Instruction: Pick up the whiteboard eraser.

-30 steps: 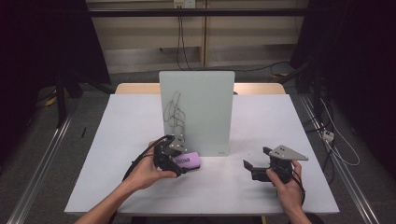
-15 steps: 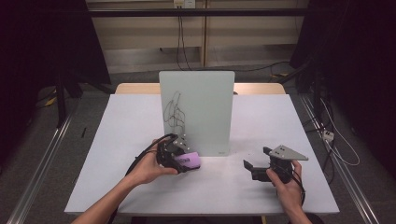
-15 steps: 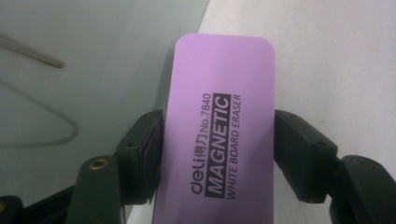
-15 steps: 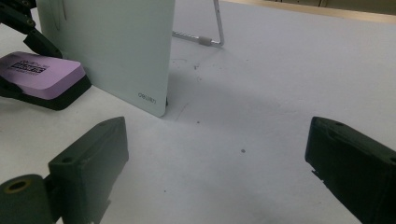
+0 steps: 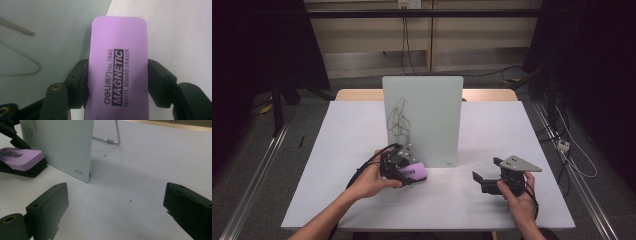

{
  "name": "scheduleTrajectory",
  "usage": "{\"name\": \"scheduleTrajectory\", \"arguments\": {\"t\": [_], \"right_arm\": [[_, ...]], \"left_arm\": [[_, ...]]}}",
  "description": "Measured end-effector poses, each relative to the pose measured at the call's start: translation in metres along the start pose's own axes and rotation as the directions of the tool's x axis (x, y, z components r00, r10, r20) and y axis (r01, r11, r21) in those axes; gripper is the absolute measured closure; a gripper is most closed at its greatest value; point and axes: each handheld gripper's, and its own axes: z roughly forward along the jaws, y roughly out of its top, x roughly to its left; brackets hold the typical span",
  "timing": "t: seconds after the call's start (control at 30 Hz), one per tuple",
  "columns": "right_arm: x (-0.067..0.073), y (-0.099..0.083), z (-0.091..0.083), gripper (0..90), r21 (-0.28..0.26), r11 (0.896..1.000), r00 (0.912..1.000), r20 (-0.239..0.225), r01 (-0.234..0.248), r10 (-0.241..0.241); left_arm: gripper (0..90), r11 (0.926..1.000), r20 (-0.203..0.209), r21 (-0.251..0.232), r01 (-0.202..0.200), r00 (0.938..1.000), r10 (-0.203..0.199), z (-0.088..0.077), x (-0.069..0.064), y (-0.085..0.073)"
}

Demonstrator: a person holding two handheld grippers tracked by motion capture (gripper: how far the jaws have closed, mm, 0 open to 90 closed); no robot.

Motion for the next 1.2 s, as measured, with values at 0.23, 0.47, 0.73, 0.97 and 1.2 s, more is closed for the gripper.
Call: {"name": "scheduleTrajectory", "arguments": {"t": [0.23, 0.47, 0.73, 0.97, 1.2], "right_arm": [[0.000, 0.001, 0.000, 6.1, -0.002, 1.000, 1.0000, 0.002, -0.005, 0.005], [0.000, 0.002, 0.004, 6.2, 0.001, 1.000, 0.9999, 0.003, -0.015, 0.015], [0.000, 0.001, 0.002, 6.1, -0.002, 1.000, 1.0000, 0.001, -0.008, 0.008], [-0.001, 0.000, -0.001, 6.1, -0.005, 1.000, 1.0000, -0.004, -0.002, 0.002], [-0.001, 0.000, -0.001, 6.1, -0.004, 1.000, 1.0000, -0.004, -0.004, 0.004]], "left_arm": [[40.4, 0.9968, 0.007, -0.071, 0.036, 0.9994, -0.035, -0.013, 0.001, -0.005], [40.5, 0.9905, -0.011, -0.128, 0.050, 0.9986, -0.051, -0.026, 0.003, -0.012], [40.6, 0.9797, -0.042, -0.192, 0.057, 0.9969, -0.067, -0.044, 0.003, -0.015], [40.7, 0.9666, -0.080, -0.247, 0.069, 0.9926, -0.091, -0.055, 0.001, -0.021], [40.7, 0.9510, -0.103, -0.300, 0.074, 0.9887, -0.109, -0.066, 0.003, -0.023]]}}
